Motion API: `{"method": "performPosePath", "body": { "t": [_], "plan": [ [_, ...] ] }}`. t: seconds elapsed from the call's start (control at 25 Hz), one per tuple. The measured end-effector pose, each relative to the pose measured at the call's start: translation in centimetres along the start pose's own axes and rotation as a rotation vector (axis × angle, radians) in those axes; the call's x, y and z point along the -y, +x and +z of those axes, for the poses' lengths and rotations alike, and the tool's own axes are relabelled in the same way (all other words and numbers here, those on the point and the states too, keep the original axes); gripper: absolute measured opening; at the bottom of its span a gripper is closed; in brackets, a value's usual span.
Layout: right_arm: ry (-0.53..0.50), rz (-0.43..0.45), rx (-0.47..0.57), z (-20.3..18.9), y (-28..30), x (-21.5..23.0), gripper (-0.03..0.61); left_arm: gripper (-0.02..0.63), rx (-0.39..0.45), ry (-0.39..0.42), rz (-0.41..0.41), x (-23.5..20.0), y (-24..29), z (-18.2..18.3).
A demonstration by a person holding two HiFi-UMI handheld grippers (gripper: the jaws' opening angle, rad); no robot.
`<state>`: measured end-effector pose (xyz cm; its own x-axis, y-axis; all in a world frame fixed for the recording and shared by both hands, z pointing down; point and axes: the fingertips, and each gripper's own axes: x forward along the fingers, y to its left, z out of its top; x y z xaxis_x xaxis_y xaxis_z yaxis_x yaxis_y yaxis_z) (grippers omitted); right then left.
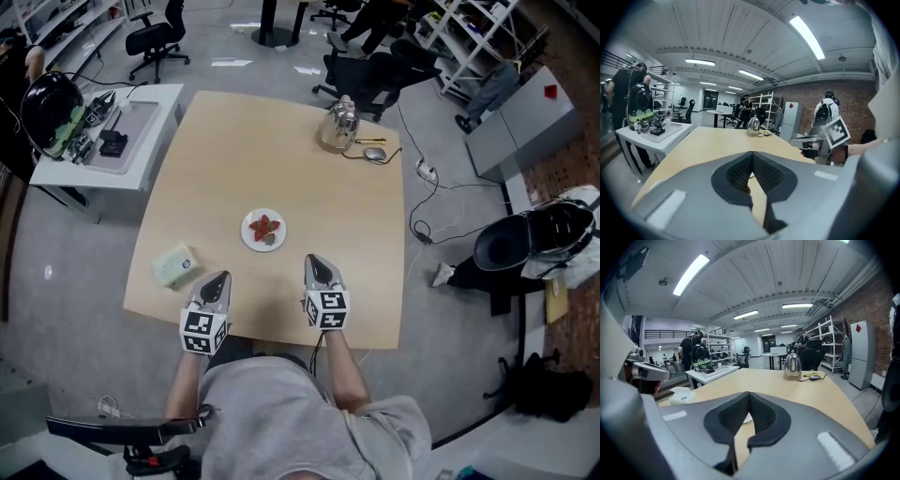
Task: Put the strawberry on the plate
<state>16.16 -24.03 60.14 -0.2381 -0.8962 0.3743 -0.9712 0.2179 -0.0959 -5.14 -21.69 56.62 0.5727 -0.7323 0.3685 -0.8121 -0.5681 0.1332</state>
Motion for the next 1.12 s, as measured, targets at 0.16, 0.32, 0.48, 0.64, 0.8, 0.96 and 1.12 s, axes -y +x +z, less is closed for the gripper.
{"method": "performPosePath", "body": {
  "t": [0.16, 0.32, 0.48, 0.64, 0.8, 0.96, 1.12],
  "plan": [
    [-0.001, -0.017, 0.033, 0.5, -2.5, 0.2, 0.007, 0.020, 0.026, 0.015, -0.005, 1.1, -0.8, 0.6],
    [0.000, -0.025, 0.059, 0.8, -4.9, 0.4, 0.006, 0.020, 0.044, 0.026, -0.004, 2.1, -1.9, 1.0],
    [-0.002, -0.046, 0.088, 0.8, -7.1, 0.9, 0.007, 0.018, 0.060, 0.034, -0.005, 2.6, -2.5, 1.2],
    [0.001, -0.067, 0.108, 0.5, -9.3, 1.4, 0.007, 0.020, 0.073, 0.027, -0.015, 3.3, -3.2, 1.2],
    [0.012, -0.073, 0.121, -0.1, -11.4, 1.5, 0.006, 0.020, 0.068, 0.055, -0.020, 4.2, -4.0, 0.8],
    [0.010, -0.088, 0.130, -0.9, -13.6, 1.8, 0.006, 0.019, 0.063, 0.060, -0.030, 5.3, -4.7, 0.0],
    [0.012, -0.105, 0.140, -1.8, -15.1, 2.1, 0.006, 0.020, 0.075, 0.074, -0.034, 5.8, -5.0, -0.4]
  ]
}}
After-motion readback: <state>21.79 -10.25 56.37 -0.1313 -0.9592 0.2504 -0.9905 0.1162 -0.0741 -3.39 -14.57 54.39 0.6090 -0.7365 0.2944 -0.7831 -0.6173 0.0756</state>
